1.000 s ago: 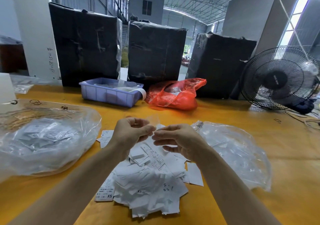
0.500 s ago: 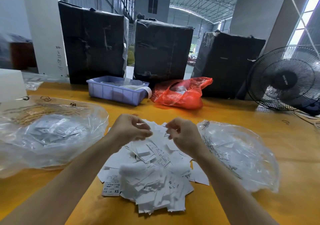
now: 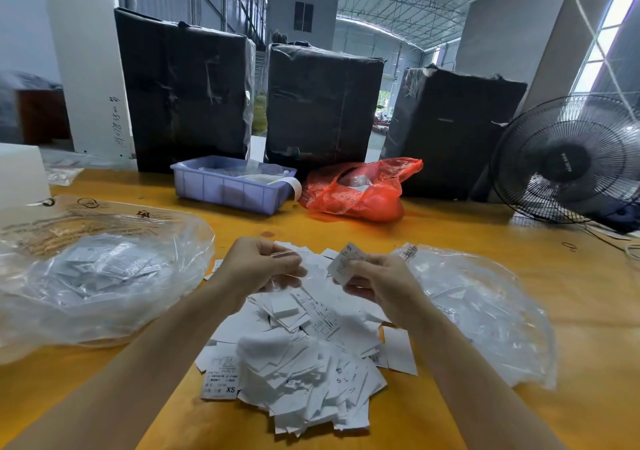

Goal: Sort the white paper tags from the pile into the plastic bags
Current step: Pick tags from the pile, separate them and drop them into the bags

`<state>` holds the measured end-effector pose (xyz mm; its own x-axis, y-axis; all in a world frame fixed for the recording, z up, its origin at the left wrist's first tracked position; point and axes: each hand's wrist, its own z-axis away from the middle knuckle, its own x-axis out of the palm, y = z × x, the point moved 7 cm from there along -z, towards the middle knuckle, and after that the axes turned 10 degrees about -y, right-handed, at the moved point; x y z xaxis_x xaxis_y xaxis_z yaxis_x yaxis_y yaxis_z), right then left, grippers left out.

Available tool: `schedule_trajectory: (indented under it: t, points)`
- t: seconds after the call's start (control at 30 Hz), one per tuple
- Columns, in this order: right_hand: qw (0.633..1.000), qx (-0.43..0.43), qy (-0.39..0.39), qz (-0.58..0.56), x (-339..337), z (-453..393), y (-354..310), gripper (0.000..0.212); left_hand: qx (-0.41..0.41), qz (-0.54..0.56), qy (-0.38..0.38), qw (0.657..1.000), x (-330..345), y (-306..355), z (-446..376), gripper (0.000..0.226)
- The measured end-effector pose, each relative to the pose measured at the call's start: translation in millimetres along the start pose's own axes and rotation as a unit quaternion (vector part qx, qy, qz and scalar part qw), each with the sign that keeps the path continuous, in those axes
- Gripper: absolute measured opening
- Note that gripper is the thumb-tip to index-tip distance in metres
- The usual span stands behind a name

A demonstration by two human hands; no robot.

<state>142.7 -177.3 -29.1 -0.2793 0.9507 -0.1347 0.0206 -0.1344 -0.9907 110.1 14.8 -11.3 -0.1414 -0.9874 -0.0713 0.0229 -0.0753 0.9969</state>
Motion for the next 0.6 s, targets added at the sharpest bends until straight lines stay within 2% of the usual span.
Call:
schedule_trajectory:
  t: [0.07, 0.13, 0.3, 0.47, 0.6]
  points:
    - [0.987, 0.014, -0.073, -0.144, 10, 3, -4, 0.012, 0.001, 0.032, 0.001, 0.999, 1, 0, 0, 0.013]
    - [0.979, 0.025, -0.107, -0.171, 19, 7, -9, 0.012, -0.004, 0.057, 0.0, 0.998, 2, 0, 0, 0.017]
    - [0.978, 0.034, -0.133, -0.158, 29, 11, -14, 0.012, -0.01, 0.085, -0.005, 0.996, 4, 1, 0, 0.01]
    - [0.98, 0.019, -0.139, -0.14, 31, 12, -20, 0.012, -0.017, 0.091, -0.013, 0.996, 6, 2, 0, 0.015]
    - [0.992, -0.032, -0.094, -0.075, 24, 13, -33, 0.012, -0.018, 0.099, -0.021, 0.995, 7, 3, 1, 0.011]
